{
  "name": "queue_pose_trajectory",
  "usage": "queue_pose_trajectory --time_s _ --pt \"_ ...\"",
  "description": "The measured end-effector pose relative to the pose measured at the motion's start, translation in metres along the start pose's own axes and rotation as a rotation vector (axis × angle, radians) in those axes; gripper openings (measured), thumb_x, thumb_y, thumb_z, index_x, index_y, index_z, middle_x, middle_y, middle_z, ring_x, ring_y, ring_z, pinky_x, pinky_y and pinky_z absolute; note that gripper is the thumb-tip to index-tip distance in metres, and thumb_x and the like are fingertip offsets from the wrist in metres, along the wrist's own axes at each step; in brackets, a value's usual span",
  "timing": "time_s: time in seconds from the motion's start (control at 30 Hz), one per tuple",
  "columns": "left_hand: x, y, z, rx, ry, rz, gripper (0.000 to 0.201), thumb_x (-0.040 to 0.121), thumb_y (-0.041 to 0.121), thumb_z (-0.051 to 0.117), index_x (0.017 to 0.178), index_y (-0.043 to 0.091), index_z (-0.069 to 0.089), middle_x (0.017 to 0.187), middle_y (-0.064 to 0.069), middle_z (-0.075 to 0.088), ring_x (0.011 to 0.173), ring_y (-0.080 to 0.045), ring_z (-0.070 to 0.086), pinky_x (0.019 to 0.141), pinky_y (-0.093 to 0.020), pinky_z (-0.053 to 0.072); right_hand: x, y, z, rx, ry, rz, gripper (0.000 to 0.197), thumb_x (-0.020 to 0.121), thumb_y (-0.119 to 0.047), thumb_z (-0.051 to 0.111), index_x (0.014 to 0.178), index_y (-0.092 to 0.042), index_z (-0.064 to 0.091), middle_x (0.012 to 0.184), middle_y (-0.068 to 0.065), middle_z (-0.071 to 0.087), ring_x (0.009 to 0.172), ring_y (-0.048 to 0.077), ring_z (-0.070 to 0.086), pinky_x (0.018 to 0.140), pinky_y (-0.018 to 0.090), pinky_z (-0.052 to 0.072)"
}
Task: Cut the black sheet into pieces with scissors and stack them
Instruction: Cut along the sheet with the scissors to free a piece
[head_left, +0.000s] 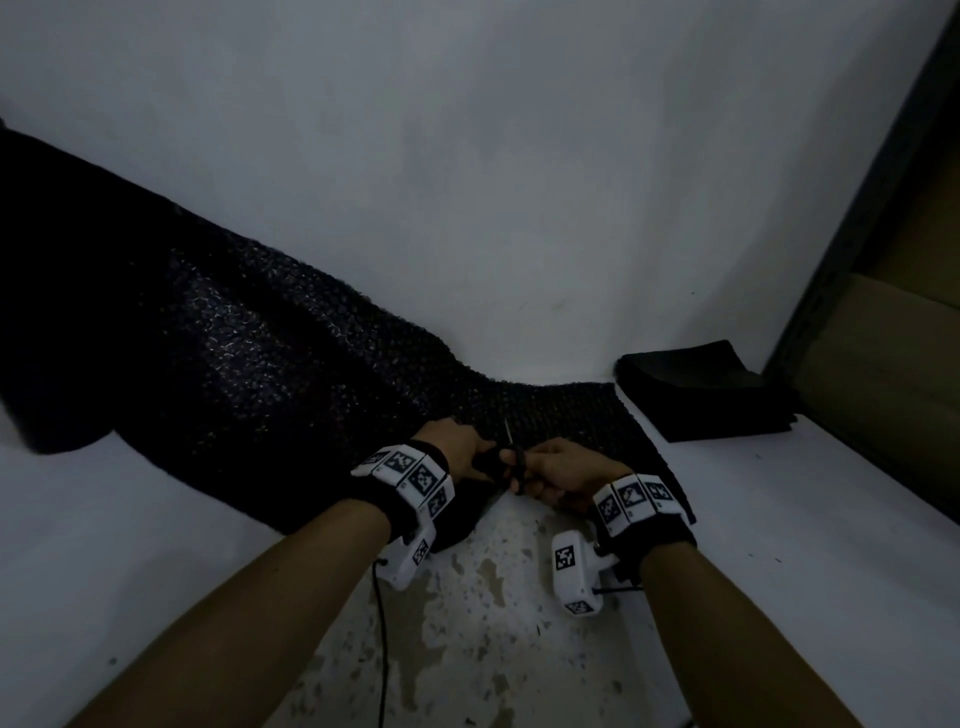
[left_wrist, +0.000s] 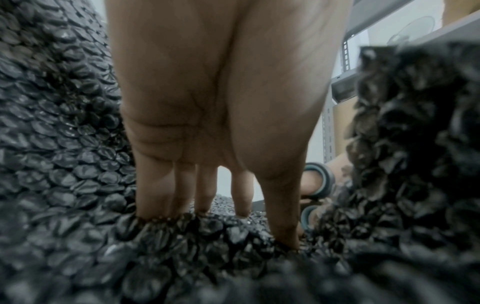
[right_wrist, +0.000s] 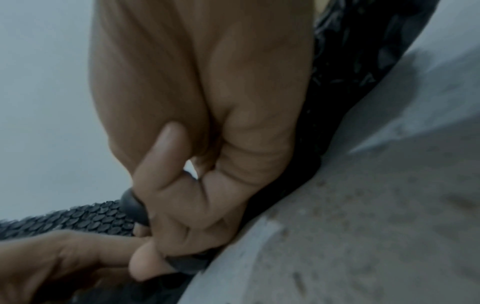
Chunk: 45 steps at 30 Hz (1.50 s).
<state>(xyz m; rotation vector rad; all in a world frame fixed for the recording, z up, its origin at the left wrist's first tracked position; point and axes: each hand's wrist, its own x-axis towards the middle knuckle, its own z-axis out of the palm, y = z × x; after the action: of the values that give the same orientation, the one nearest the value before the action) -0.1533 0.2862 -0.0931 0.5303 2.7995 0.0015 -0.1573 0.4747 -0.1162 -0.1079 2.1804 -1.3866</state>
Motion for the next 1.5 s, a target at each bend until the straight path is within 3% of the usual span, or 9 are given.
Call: queue_pose_trajectory --time_s 0.1,0.2,0.3,0.4,0.5,0.63,0.8,1.03,1.5 --pt "0.002 -0.004 -0.001 -0.06 0.011 -0.03 0.049 0.094 0.051 0.06 0.136 0.026 0.059 0.124 -0.007 0.065 0.108 -0.027 0.062 0.092 -0.037 0.054 0.001 0.005 0.0 0.011 -0.004 -0.008 0.043 0.093 -0.046 0.064 0.075 -0.007 0.069 0.053 -0.002 0.057 0.041 0.007 0.038 0.041 0.018 0.033" --pt "0.011 -0.001 -0.009 -0.018 0.044 -0.089 0.052 0.091 0.043 0.067 0.132 0.012 0.061 0.126 -0.013 0.06 0.107 -0.03 0.062 0.088 -0.038 0.056 0.001 0.009 0.001 0.086 -0.013 0.009 0.037 0.085 -0.048 0.071 0.074 -0.013 0.075 0.073 0.006 0.065 0.053 0.011 0.042 0.048 0.023 0.033" --pt "0.018 0.013 -0.018 0.023 0.122 -0.099 0.035 0.088 0.023 0.072 0.115 0.002 0.065 0.117 -0.018 0.059 0.099 -0.033 0.064 0.077 -0.035 0.056 -0.006 0.008 0.001 0.09 -0.02 0.008 0.036 0.098 -0.037 0.06 0.077 -0.01 0.07 0.071 0.004 0.064 0.051 0.009 0.039 0.041 0.019 0.031" --pt "0.029 0.017 -0.023 -0.047 0.172 -0.077 0.03 0.088 0.019 0.07 0.112 0.0 0.068 0.113 -0.019 0.063 0.096 -0.033 0.066 0.077 -0.036 0.057 -0.01 0.009 0.0 0.087 -0.036 -0.012 0.034 0.101 -0.033 0.057 0.08 -0.008 0.068 0.07 0.004 0.063 0.049 0.009 0.038 0.04 0.018 0.03" --pt "0.04 0.007 -0.017 -0.15 0.178 -0.048 0.042 0.09 0.021 0.069 0.131 0.01 0.063 0.129 -0.015 0.063 0.112 -0.03 0.063 0.094 -0.034 0.053 -0.011 0.011 -0.001 0.095 -0.054 -0.018 0.034 0.1 -0.034 0.058 0.081 -0.008 0.067 0.072 0.005 0.062 0.049 0.008 0.038 0.041 0.018 0.031" --pt "0.046 -0.009 -0.009 -0.195 0.016 -0.056 0.069 0.095 0.039 0.063 0.155 0.023 0.033 0.155 -0.009 0.039 0.136 -0.029 0.045 0.11 -0.033 0.04 -0.008 0.014 0.0 0.147 -0.035 -0.017 0.031 0.097 -0.038 0.064 0.08 -0.012 0.071 0.075 0.007 0.064 0.05 0.008 0.04 0.039 0.018 0.031" --pt "0.044 -0.016 -0.011 -0.171 -0.069 -0.076 0.089 0.086 0.059 0.066 0.157 0.024 0.025 0.156 -0.008 0.038 0.137 -0.026 0.043 0.111 -0.036 0.04 -0.005 0.01 0.0 0.149 -0.077 -0.016 0.034 0.098 -0.039 0.062 0.101 -0.005 0.069 0.076 0.007 0.066 0.051 0.007 0.044 0.038 0.016 0.031" --pt "0.041 -0.019 -0.009 -0.205 -0.03 -0.078 0.089 0.083 0.059 0.069 0.156 0.029 0.028 0.16 -0.004 0.031 0.142 -0.024 0.037 0.113 -0.03 0.036 0.001 -0.003 -0.002 0.061 -0.09 0.017 0.039 0.096 -0.043 0.063 0.093 -0.005 0.07 0.08 0.01 0.066 0.052 0.01 0.038 0.036 0.017 0.029" --pt "0.039 -0.02 -0.009 -0.196 -0.008 -0.067 0.095 0.078 0.064 0.071 0.155 0.029 0.03 0.161 0.0 0.029 0.143 -0.023 0.035 0.114 -0.032 0.035 0.011 -0.014 -0.015 0.085 -0.169 0.088 0.051 0.095 -0.05 0.059 0.098 0.0 0.066 0.08 0.011 0.067 0.056 0.011 0.043 0.037 0.016 0.029"
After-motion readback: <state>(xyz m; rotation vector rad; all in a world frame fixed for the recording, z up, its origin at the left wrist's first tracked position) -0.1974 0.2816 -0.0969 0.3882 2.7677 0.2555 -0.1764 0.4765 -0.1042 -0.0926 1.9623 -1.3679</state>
